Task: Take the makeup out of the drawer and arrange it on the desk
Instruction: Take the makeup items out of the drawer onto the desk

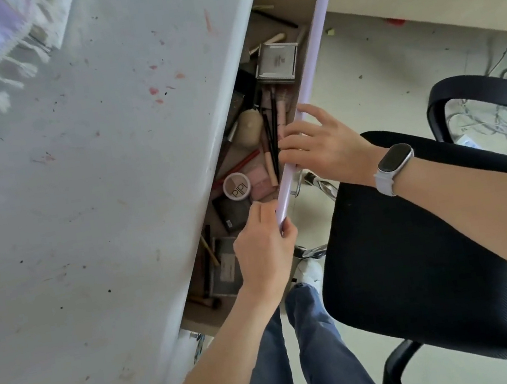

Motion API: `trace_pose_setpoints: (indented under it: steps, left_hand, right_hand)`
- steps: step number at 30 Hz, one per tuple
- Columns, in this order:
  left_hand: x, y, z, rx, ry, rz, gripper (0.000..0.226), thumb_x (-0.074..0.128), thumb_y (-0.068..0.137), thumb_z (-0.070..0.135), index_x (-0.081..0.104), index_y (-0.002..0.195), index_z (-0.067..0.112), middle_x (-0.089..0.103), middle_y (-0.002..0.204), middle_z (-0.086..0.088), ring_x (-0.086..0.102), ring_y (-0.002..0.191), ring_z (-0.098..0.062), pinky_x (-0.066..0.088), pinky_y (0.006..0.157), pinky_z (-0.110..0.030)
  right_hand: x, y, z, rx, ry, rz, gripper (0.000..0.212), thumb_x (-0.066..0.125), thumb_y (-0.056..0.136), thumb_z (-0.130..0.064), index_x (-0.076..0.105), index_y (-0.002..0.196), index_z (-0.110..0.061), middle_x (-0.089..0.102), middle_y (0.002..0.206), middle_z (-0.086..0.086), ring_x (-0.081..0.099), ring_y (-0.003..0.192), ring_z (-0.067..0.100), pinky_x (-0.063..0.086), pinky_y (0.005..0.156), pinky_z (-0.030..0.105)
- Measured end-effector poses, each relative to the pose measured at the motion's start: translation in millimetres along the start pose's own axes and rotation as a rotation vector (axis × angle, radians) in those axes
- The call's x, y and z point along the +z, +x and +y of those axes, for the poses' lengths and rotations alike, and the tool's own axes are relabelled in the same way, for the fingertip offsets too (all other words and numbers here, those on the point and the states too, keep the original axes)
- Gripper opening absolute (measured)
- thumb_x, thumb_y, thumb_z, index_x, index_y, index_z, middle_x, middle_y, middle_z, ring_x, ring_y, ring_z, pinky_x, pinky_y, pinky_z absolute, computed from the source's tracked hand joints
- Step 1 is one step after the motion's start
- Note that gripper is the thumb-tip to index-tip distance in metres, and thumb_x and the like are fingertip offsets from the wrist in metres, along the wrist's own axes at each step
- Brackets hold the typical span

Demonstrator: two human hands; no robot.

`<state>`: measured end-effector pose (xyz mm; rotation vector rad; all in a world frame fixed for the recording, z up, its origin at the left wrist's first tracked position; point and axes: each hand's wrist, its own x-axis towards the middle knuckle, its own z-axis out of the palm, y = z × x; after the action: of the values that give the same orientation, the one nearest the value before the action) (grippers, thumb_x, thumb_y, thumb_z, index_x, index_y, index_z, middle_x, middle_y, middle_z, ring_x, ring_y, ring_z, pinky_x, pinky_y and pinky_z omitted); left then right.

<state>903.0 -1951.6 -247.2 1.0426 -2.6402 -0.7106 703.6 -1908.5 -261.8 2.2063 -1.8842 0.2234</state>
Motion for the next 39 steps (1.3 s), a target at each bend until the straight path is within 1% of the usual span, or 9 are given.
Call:
trace_pose_setpoints:
  steps: [7,12,16,20,23,27,31,35,39]
  left_hand:
    - [26,-4,13,0.044,0.029,-0.13,0.019,0.077,0.064,0.008,0.063,0.076,0.004,0.057,0.066,-0.009,0.055,0.048,-0.025,0.043,0.037,-0.024]
    - [36,-3,6,0.106,0.061,-0.11,0.026,0.08,0.057,0.011,0.06,0.072,0.006,0.054,0.063,-0.006,0.053,0.047,-0.02,0.039,0.036,-0.02]
    - [32,-1,3,0.144,0.052,-0.173,0.026,0.078,0.063,0.014,0.059,0.078,0.006,0.055,0.069,-0.006,0.055,0.051,-0.021,0.039,0.039,-0.022]
    - [21,-9,-11,0.093,0.017,-0.307,0.03,0.063,0.083,0.032,0.059,0.102,0.009,0.061,0.095,-0.007,0.061,0.084,-0.025,0.047,0.054,-0.032]
    - [11,-23,-27,0.036,0.017,-0.34,0.033,0.051,0.091,0.035,0.058,0.112,0.01,0.059,0.109,-0.006,0.056,0.1,-0.023,0.049,0.08,-0.037]
    - [16,-30,-47,-0.081,0.096,-0.299,0.03,0.047,0.094,0.027,0.058,0.117,0.011,0.059,0.115,-0.009,0.053,0.108,-0.026,0.045,0.089,-0.04]
    - [38,-21,-55,-0.196,0.237,-0.492,0.045,0.046,0.093,0.039,0.045,0.129,0.014,0.052,0.125,-0.007,0.043,0.119,-0.026,0.036,0.098,-0.043]
    - [47,-14,-59,-0.261,0.075,-0.514,0.047,0.055,0.088,0.035,0.046,0.127,0.01,0.053,0.12,-0.013,0.046,0.114,-0.03,0.037,0.094,-0.04]
    - [46,-1,-66,-0.327,-0.067,-0.66,0.044,0.062,0.082,0.034,0.051,0.116,0.009,0.048,0.114,-0.013,0.052,0.1,-0.032,0.037,0.077,-0.032]
  right_hand:
    - [6,-31,-2,0.084,0.056,-0.022,0.01,0.067,0.078,0.0,0.07,0.08,-0.01,0.068,0.083,0.006,0.066,0.085,0.024,0.044,0.095,0.055]
    - [16,-40,-4,0.108,0.077,-0.011,0.011,0.063,0.081,-0.001,0.069,0.081,-0.01,0.067,0.085,0.007,0.066,0.087,0.025,0.042,0.098,0.054]
    - [12,-37,-7,0.131,0.114,-0.019,0.011,0.067,0.078,0.001,0.069,0.082,-0.009,0.067,0.087,0.009,0.066,0.091,0.026,0.042,0.098,0.054]
    - [2,-40,-28,0.299,0.207,-0.071,0.03,0.067,0.068,0.012,0.07,0.094,-0.002,0.066,0.109,0.019,0.058,0.112,0.037,0.037,0.1,0.058]
    - [-6,-45,-50,0.432,0.32,-0.09,0.043,0.064,0.066,0.015,0.067,0.106,0.001,0.061,0.119,0.023,0.051,0.118,0.042,0.032,0.101,0.059]
    - [-8,-42,-75,0.544,0.395,-0.05,0.035,0.061,0.072,0.014,0.066,0.105,0.003,0.063,0.114,0.023,0.05,0.118,0.044,0.034,0.102,0.057]
    - [-4,-38,-92,0.633,0.398,-0.059,0.026,0.06,0.077,0.009,0.067,0.102,0.002,0.061,0.116,0.022,0.045,0.122,0.045,0.035,0.102,0.059]
    - [-2,-31,-100,0.708,0.408,-0.069,0.026,0.059,0.077,0.009,0.068,0.1,0.002,0.061,0.115,0.022,0.041,0.125,0.046,0.038,0.099,0.06]
    - [-2,-29,-101,0.719,0.412,-0.065,0.026,0.058,0.076,0.011,0.067,0.099,0.004,0.062,0.112,0.022,0.041,0.124,0.047,0.041,0.096,0.06]
